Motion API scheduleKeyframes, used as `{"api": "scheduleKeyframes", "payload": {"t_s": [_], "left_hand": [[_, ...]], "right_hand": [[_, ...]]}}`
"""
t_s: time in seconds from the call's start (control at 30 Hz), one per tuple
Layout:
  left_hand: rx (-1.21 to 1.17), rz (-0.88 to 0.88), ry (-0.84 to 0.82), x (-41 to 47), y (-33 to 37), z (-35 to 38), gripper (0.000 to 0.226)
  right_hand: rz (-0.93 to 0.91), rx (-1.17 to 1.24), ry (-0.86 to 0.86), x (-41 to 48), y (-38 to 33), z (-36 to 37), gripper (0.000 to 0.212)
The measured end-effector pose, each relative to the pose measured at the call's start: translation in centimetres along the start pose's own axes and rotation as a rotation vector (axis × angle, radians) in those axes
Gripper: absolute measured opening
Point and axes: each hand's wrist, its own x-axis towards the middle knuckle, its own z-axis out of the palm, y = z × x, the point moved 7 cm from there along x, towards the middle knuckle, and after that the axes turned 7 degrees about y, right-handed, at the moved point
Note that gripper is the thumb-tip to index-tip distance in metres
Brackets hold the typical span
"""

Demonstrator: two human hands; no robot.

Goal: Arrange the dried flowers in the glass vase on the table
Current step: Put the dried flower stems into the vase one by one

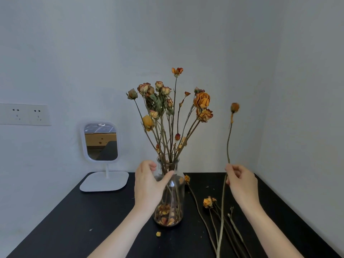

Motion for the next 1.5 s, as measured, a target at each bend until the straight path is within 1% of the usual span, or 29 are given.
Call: {"api": "scheduleKeyframes", "payload": {"t_s": [0.07,0.1,0.17,0.27,0.33,0.43,0.57,0.63,0.73,0.8,0.9,1.0,1.13,1.27,1.37,1.43,1.5], "left_hand": [[0.007,-0.062,-0.123,0.3,-0.6,1.6,0.064],[0.015,-0.073,-0.164,0.5,-0.6,2.3,0.067],[0.054,-0.067,-0.192,1.1,-0.4,3.1,0.066],[0.135,-0.026,-0.187,1.9,-0.4,3.5,0.066],[0.145,-0.005,-0.197,2.3,-0.6,3.7,0.065],[0.082,0.009,-0.236,2.7,-1.1,3.6,0.057],[-0.024,-0.008,-0.327,3.2,-2.0,3.5,0.042],[-0.08,-0.051,-0.366,3.2,-2.7,3.4,0.044],[-0.168,-0.121,-0.41,3.1,-3.4,3.5,0.053],[-0.191,-0.118,-0.385,2.9,-3.3,3.5,0.06],[-0.172,-0.08,-0.281,2.9,-2.9,3.0,0.057],[-0.163,-0.107,-0.247,3.1,-3.1,2.7,0.062],[-0.145,-0.128,-0.271,3.1,-3.5,2.9,0.058],[-0.207,-0.164,-0.365,3.0,-3.7,3.5,0.05],[-0.24,-0.184,-0.434,2.9,-3.6,4.1,0.051],[-0.239,-0.17,-0.429,2.8,-3.4,4.1,0.055],[-0.203,-0.125,-0.366,3.1,-3.3,3.8,0.052]], "right_hand": [[-0.039,0.052,0.019,0.6,-1.6,-0.1,0.017],[-0.067,0.071,0.031,1.0,-2.4,-0.2,0.016],[-0.124,0.103,0.054,1.6,-4.0,-0.4,0.015],[-0.183,0.136,0.074,2.7,-5.9,-0.4,0.015],[-0.209,0.137,0.08,3.4,-7.0,-0.3,0.015],[-0.242,0.136,0.098,4.1,-8.1,-0.2,0.017],[-0.272,0.152,0.126,4.8,-9.2,-0.7,0.019],[-0.286,0.169,0.141,5.0,-9.8,-0.9,0.019],[-0.295,0.21,0.168,5.2,-10.7,-1.2,0.019],[-0.301,0.248,0.188,5.3,-11.4,-1.4,0.019],[-0.32,0.298,0.213,5.0,-12.4,-1.4,0.024],[-0.347,0.325,0.228,4.7,-13.5,-1.3,0.025],[-0.389,0.344,0.223,4.1,-14.9,-1.1,0.025],[-0.459,0.333,0.176,2.9,-16.2,-0.2,0.023],[-0.525,0.297,0.13,1.8,-17.2,0.6,0.018],[-0.577,0.264,0.101,0.9,-17.7,1.2,0.017],[-0.637,0.195,0.065,0.1,-18.3,2.0,0.016]]}}
